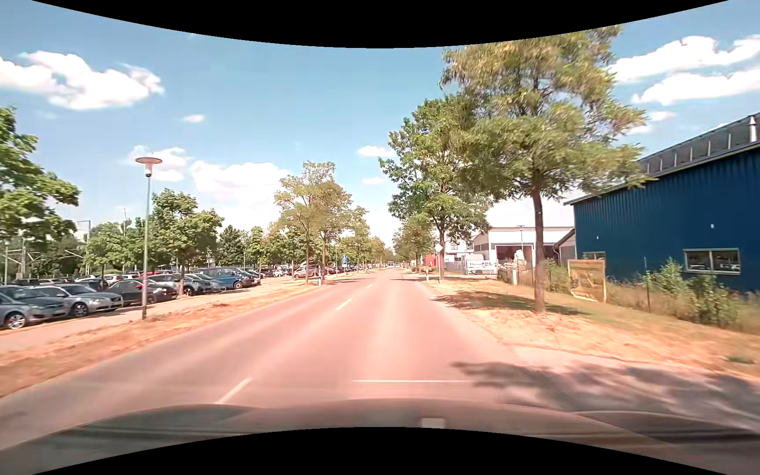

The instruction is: Follow the waypoints while adhering to traffic rules and regulations

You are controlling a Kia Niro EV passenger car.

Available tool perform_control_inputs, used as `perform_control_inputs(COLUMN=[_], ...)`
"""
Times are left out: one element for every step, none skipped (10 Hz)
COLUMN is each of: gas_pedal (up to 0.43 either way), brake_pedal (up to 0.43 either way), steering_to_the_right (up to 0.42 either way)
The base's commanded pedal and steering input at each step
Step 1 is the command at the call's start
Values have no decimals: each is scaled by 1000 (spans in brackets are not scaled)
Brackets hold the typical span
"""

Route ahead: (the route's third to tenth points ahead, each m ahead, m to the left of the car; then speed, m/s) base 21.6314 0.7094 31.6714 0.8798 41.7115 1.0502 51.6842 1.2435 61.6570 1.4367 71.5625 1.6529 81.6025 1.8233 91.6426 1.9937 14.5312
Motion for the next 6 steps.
perform_control_inputs(gas_pedal=[130, 130, 130, 130, 130, 130], brake_pedal=[0, 0, 0, 0, 0, 0], steering_to_the_right=[-5, -5, -5, -5, -5, -5])
